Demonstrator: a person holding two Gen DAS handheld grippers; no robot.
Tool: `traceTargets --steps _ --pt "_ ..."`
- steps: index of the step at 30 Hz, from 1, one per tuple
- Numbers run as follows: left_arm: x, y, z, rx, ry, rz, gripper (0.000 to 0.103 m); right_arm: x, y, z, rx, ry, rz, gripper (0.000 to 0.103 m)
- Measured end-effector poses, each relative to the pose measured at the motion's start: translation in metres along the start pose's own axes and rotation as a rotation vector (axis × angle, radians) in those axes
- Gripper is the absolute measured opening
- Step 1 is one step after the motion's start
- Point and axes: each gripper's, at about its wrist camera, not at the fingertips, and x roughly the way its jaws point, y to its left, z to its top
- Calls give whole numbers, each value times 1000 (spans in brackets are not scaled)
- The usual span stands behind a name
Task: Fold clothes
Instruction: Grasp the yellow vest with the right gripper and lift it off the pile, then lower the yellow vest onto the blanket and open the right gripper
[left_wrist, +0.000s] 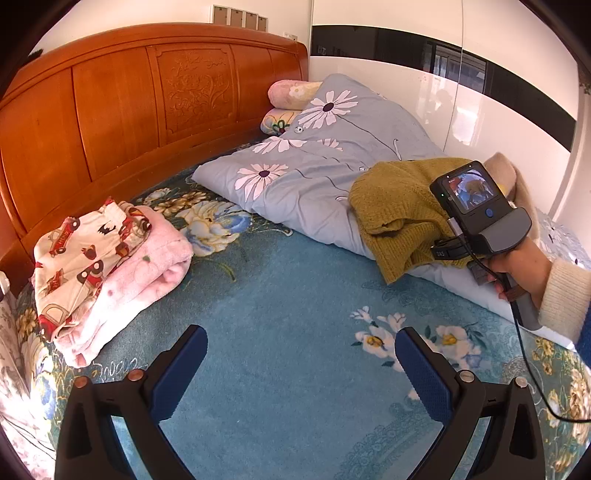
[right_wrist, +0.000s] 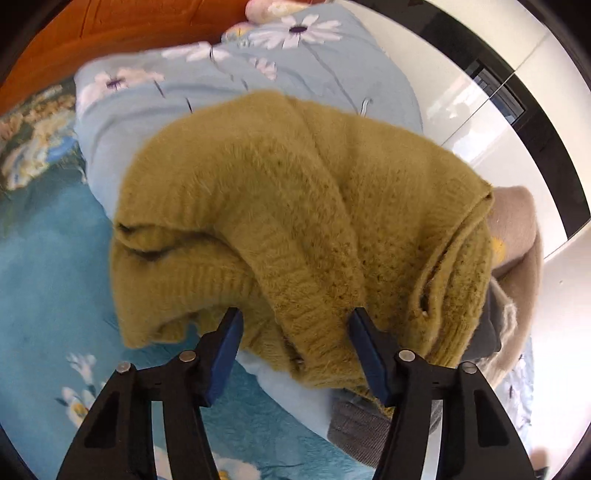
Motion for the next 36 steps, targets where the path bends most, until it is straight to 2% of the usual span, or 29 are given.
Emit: traceTargets --steps 2,3,4,8,13,15,17,20,24,27,31,33,36 --pt "-1 6 -4 -7 15 -6 103 9 -1 0 -35 26 -41 24" --pt "-3 8 -5 -12 17 -12 103 4 -9 1 8 7 -14 20" --pt "-4 11 -5 -22 22 -21 103 -6 -22 4 88 -25 18 9" --pt "-8 18 -3 -63 57 -74 103 -55 -74 17 277 -147 49 8" --pt "-17 15 -2 -86 70 -153 103 -137 -94 23 240 -358 41 8" --pt "-22 12 -1 -75 59 -159 103 -174 -95 21 207 -449 25 8" --pt "-30 6 0 -27 38 -132 103 -209 -90 20 179 -521 31 8" --pt "-46 -1 0 40 -5 -121 103 -258 -84 1 157 -622 35 8" --pt "-66 -3 1 57 -49 -144 103 -319 -86 -31 162 -720 22 8" --pt "-83 1 -1 57 -87 -153 103 -372 -93 -65 194 -788 -9 8" --pt "-102 11 -3 46 -126 -151 103 -448 -103 -106 229 -917 -94 8" --pt "-110 18 -4 37 -139 -140 103 -473 -105 -115 249 -970 -88 8" --pt "-117 32 -9 16 -146 -110 103 -475 -87 -102 201 -958 -58 8"
